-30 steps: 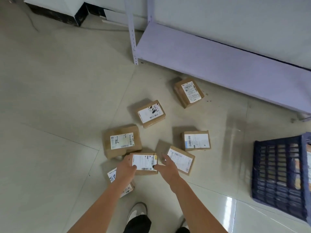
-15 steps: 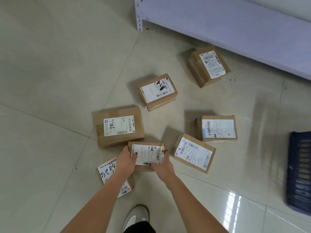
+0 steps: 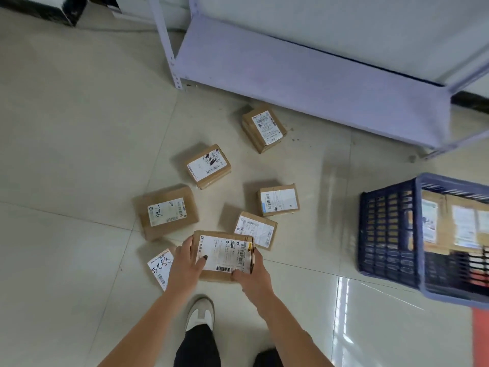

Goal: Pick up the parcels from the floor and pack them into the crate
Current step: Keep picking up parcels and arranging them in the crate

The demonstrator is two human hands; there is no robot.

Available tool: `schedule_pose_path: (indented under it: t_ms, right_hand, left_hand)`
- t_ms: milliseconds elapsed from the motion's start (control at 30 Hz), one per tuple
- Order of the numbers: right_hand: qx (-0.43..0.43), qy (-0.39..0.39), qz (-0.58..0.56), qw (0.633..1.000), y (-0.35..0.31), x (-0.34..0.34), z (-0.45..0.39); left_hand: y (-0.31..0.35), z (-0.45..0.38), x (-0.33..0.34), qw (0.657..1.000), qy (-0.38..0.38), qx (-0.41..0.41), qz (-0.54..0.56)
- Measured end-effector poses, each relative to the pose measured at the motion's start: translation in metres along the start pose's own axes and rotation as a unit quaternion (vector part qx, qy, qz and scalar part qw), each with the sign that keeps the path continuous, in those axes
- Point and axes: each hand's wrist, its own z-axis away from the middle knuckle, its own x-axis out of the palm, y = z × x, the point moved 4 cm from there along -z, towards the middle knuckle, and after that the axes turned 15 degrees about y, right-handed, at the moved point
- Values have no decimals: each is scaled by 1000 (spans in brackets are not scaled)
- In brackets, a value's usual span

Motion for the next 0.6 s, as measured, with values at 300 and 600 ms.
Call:
schedule_pose_path:
  t_ms: [300,600]
  right_hand:
    - [45,60,-136,988,41,-129,18]
    - [55,81,-222,970,152,-308,15]
  left_hand:
    - [113,85,65,992,-77,98,32]
    - [196,224,186,985,-67,143,74]
